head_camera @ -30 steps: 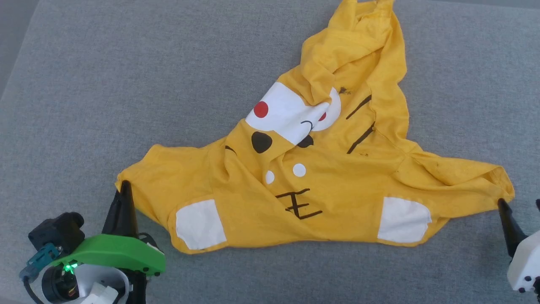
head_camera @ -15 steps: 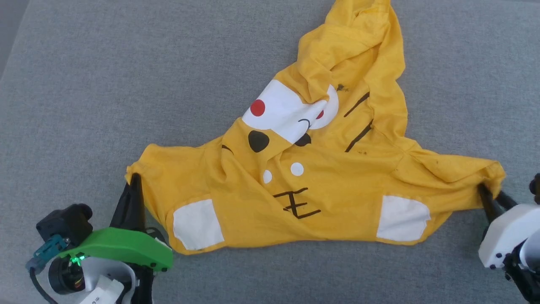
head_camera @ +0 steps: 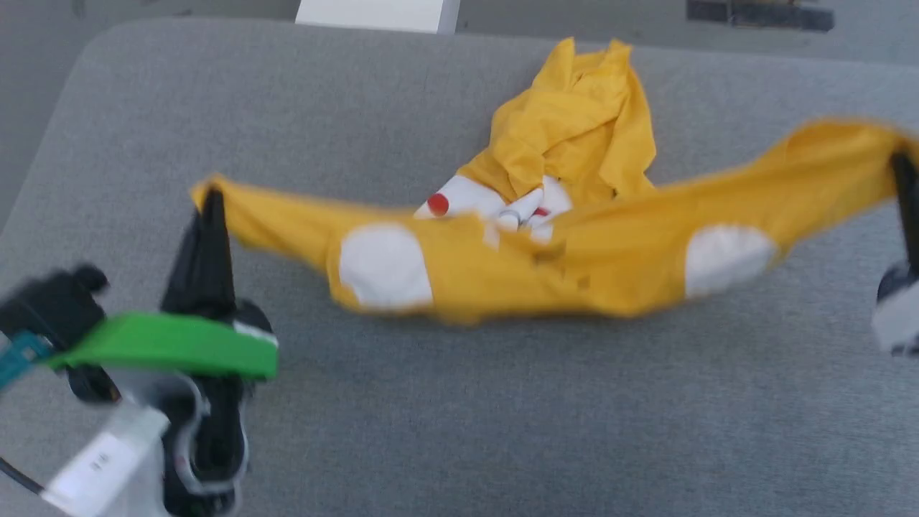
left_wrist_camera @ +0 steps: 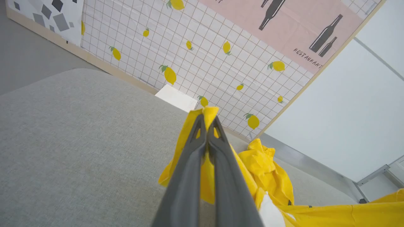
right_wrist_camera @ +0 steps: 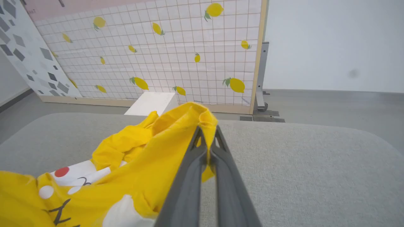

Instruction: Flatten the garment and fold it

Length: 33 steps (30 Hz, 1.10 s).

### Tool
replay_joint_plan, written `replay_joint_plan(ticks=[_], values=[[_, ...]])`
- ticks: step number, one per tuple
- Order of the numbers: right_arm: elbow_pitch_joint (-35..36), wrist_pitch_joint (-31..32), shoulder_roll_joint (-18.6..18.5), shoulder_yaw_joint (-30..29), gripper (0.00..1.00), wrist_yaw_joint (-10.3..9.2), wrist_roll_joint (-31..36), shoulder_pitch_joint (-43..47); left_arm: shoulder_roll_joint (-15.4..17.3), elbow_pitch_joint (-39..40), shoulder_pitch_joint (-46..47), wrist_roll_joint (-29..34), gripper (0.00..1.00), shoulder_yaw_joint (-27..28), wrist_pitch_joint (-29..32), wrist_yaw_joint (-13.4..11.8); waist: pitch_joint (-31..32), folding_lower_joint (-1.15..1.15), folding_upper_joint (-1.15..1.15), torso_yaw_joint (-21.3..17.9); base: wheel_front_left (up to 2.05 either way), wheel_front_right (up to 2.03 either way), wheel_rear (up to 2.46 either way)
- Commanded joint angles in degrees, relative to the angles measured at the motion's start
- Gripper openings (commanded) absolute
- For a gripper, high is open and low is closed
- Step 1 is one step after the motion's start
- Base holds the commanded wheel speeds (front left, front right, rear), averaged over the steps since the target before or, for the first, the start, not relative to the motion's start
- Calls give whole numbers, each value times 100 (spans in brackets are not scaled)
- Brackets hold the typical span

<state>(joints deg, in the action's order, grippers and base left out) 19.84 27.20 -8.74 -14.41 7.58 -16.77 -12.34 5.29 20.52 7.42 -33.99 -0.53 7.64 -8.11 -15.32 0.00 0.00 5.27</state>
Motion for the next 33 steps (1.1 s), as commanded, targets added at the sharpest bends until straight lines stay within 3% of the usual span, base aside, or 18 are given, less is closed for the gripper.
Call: replay_joint_plan(ticks=[1,7,19,27,33], values=[[132,24,-42,44,0,-9,-78,-343,36,62,331,-52,0,57,62,23,385,0,0,-193,0,0,0],[255,184,-260,265,0,-9,-58,-1763,208,84,1722,-127,0,131,386,-59,767,0,0,-347,0,0,0],[-940,689,-329,667,0,-9,47,-3859,434,-1294,4366,-172,0,-29,1163,-256,1237,0,0,-644,0,0,0],[-1680,1171,-186,821,0,-9,211,-4442,575,-2191,5178,-22,0,-233,1680,-444,1309,0,0,-886,0,0,0],[-2072,1392,-115,756,0,-9,304,-4677,642,-2456,5425,59,0,-294,1999,-661,1013,0,0,-1035,0,0,0]])
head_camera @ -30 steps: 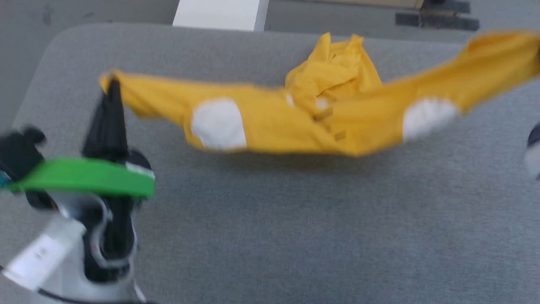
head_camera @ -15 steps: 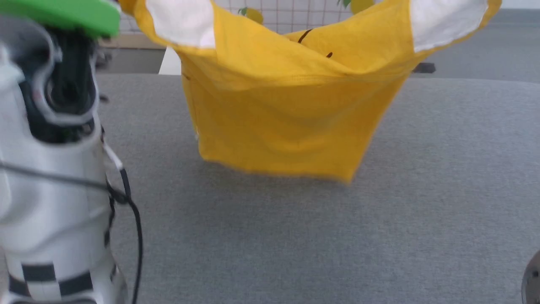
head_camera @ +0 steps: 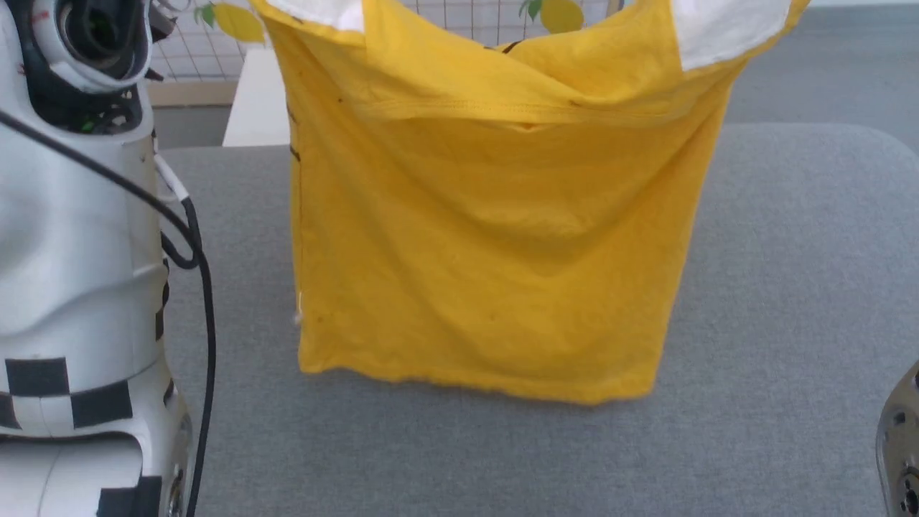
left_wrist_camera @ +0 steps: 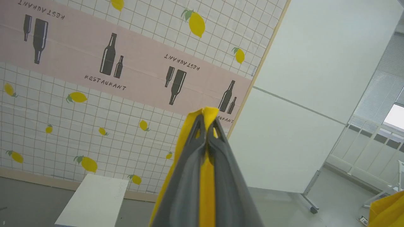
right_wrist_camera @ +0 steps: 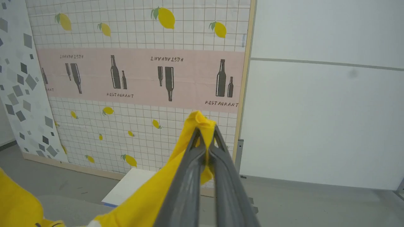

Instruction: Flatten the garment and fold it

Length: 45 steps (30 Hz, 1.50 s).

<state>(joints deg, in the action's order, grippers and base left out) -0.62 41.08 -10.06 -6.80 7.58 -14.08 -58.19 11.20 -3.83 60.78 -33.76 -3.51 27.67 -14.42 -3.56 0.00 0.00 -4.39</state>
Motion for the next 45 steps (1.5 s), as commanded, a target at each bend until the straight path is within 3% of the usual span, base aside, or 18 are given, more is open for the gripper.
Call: replay_joint_plan(ticks=[1,8,14,22,27,32,36,38,42,45], values=[[-74,12,7,-2,0,-9,81,-142,66,-62,142,70,0,8,13,-82,-252,0,0,-89,0,0,0],[-679,-387,-91,89,0,-9,600,-1075,146,-579,1150,549,0,-6,-415,-398,-1304,0,0,-151,0,0,0],[-1362,-1195,-155,168,0,-9,1153,-2408,-174,-1010,2370,675,0,41,-1342,-470,-2330,0,0,18,0,0,0],[-2192,-2157,-166,269,0,-9,1589,-3552,-353,-1419,3094,461,0,223,-2674,66,-3325,0,0,277,0,0,0],[-2670,-2589,-190,463,0,-9,1659,-3606,-297,-1646,2893,190,0,362,-3164,579,-3679,0,0,309,0,0,0],[-2850,-2893,-323,660,0,-9,1361,-3263,-199,-1742,2586,-37,0,493,-3291,875,-3766,0,0,288,0,0,0],[-2596,-3004,-493,843,0,-9,892,-2751,-93,-1538,2229,-230,0,567,-3199,1094,-3709,0,0,260,0,0,0],[-1603,-2896,-736,1003,0,-9,-3,-1578,19,-721,1191,-600,0,691,-2772,1272,-3339,0,0,200,0,0,0],[-537,-2567,-887,878,0,-9,-436,-561,57,134,255,-914,0,839,-2307,1191,-3018,0,0,178,0,0,0],[389,-2218,-862,635,0,-9,-653,353,36,946,-676,-1045,0,950,-2000,983,-2771,0,0,183,0,0,0]])
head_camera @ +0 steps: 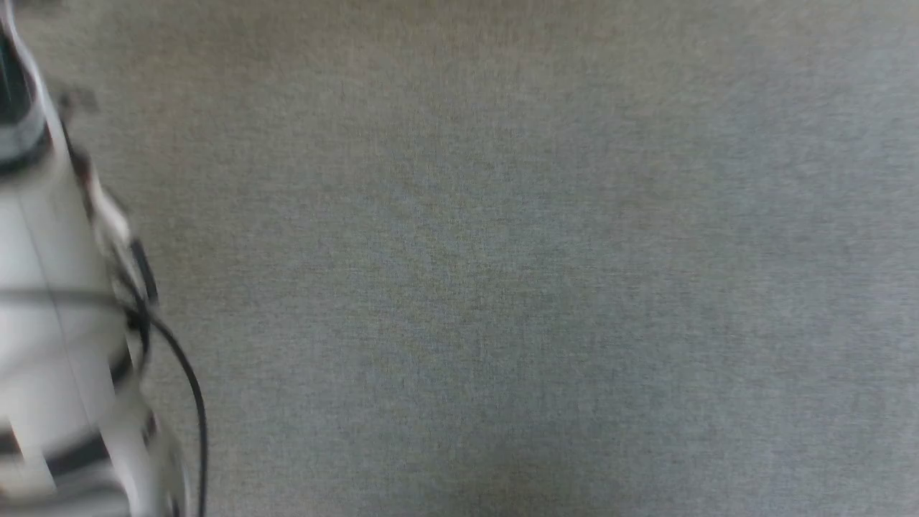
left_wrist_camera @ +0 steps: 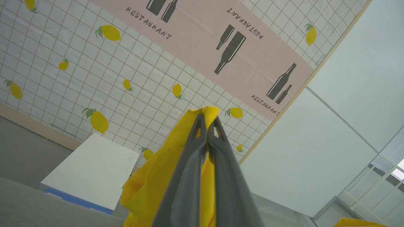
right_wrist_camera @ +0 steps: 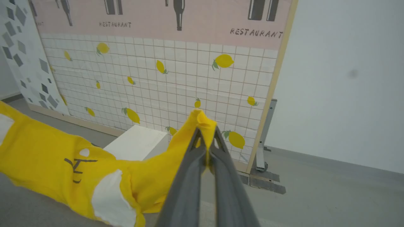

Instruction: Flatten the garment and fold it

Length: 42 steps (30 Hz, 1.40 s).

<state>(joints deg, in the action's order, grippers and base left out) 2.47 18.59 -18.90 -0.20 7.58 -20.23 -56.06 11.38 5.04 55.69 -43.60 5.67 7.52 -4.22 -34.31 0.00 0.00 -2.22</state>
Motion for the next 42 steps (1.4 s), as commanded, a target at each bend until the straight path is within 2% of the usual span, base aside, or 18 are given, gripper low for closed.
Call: replay_joint_plan(ticks=[1,4,5,6,7,11,15,20,27,35,39,42], values=[[335,126,73,-120,0,-9,-87,419,-13,283,-453,-104,0,90,75,-119,376,0,0,-33,0,0,0],[1128,458,291,-443,0,-9,-172,1395,-66,992,-1461,-90,0,217,209,-334,584,0,0,-17,0,0,0],[1651,619,593,-741,0,-9,-202,2233,-222,1482,-2394,-58,0,331,212,-529,771,0,0,-9,0,0,0],[1809,655,710,-845,0,-9,-201,2547,-297,1616,-2732,-75,0,371,213,-583,839,0,0,1,0,0,0],[2053,665,1057,-1154,0,-9,-205,3318,-494,1790,-3582,-212,0,440,214,-661,1030,0,0,33,0,0,0],[2073,539,1405,-1602,0,-9,-234,4320,-601,1831,-4771,-167,0,293,251,-635,1319,0,0,88,0,0,0],[1812,380,1544,-1922,0,-9,-248,5147,-559,1571,-5668,166,0,-33,301,-534,1596,0,0,127,0,0,0],[1327,366,1594,-2069,0,-9,-303,6010,-343,1089,-6496,465,0,-434,637,-434,1907,0,0,148,0,0,0],[827,766,1601,-2092,0,-9,-524,6973,230,526,-7300,732,0,-489,1322,-546,2317,0,0,148,0,0,0],[1112,1684,1602,-2028,0,-9,-657,7796,666,734,-7955,701,0,-304,1890,-650,2531,0,0,176,0,0,0],[1359,2065,1602,-2025,0,-9,-771,8122,747,937,-8068,723,0,-148,1899,-757,2518,0,0,192,0,0,0],[1470,2028,1602,-2100,0,-9,-779,8136,683,1121,-8001,669,0,-50,1749,-780,2457,0,0,188,0,0,0]])
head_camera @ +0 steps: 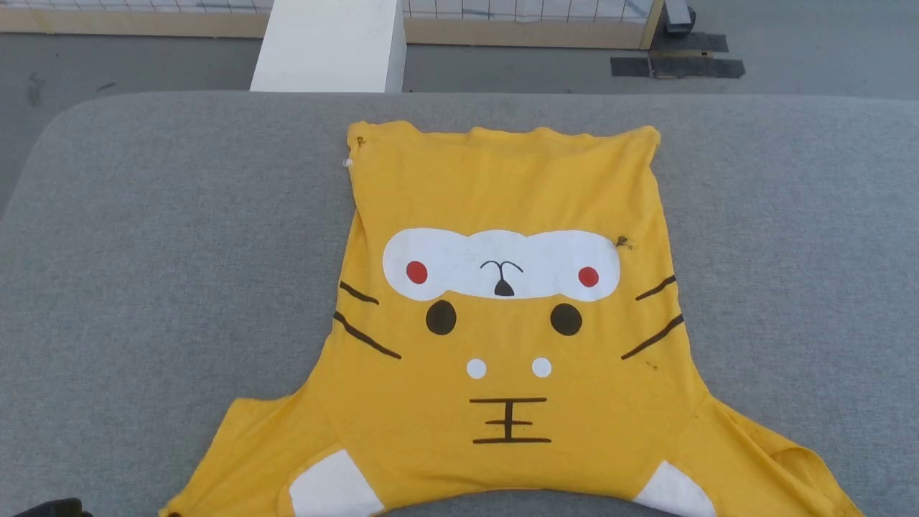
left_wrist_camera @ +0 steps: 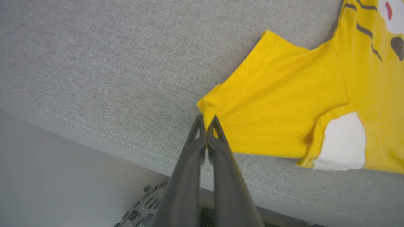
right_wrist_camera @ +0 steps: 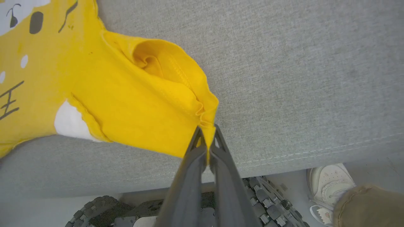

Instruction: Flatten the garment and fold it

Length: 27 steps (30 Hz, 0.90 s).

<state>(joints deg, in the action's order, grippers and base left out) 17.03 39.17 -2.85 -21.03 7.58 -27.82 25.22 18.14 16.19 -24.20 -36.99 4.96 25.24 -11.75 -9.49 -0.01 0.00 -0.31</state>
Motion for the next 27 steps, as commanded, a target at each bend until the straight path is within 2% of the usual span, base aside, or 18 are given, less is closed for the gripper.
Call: replay_joint_plan(ticks=[1,3,4,5,6,11,15,18,22,27], values=[[17,-81,-3,-26,0,-9,1,-27,-54,82,51,-50,0,32,-88,-12,-49,1,0,0,0,0,0],[-41,-201,-3,-19,0,-9,33,-130,-167,200,180,-168,0,11,-181,41,-79,1,0,1,0,0,0],[-72,-263,-3,0,4,-9,61,-183,-220,248,241,-221,0,-4,-221,66,-90,1,0,1,0,0,0],[-132,-400,-3,-36,80,-9,79,-283,-283,304,316,-274,0,-25,-271,91,-101,1,0,-1,0,0,0],[-176,-462,-3,-10,100,-9,123,-352,-320,343,369,-305,0,-62,-289,117,-105,1,0,3,0,0,0],[45,-415,-74,62,100,-9,335,-792,-490,629,561,-402,0,-234,-383,203,-166,1,0,27,0,0,0],[573,-269,-445,-92,100,-9,478,-1577,-549,912,631,-394,0,-274,-499,238,-364,1,0,62,0,0,0],[728,-180,-845,-156,100,-9,707,-2492,-570,1110,709,-346,0,-329,-563,255,-609,1,0,136,0,0,0],[441,95,-1223,62,100,-9,908,-3826,-604,1324,856,-288,0,-429,-632,286,-998,1,0,264,0,0,0],[-410,449,-1503,511,100,-9,1219,-5390,-647,1516,1083,-235,0,-590,-692,349,-1535,1,0,519,0,0,0]])
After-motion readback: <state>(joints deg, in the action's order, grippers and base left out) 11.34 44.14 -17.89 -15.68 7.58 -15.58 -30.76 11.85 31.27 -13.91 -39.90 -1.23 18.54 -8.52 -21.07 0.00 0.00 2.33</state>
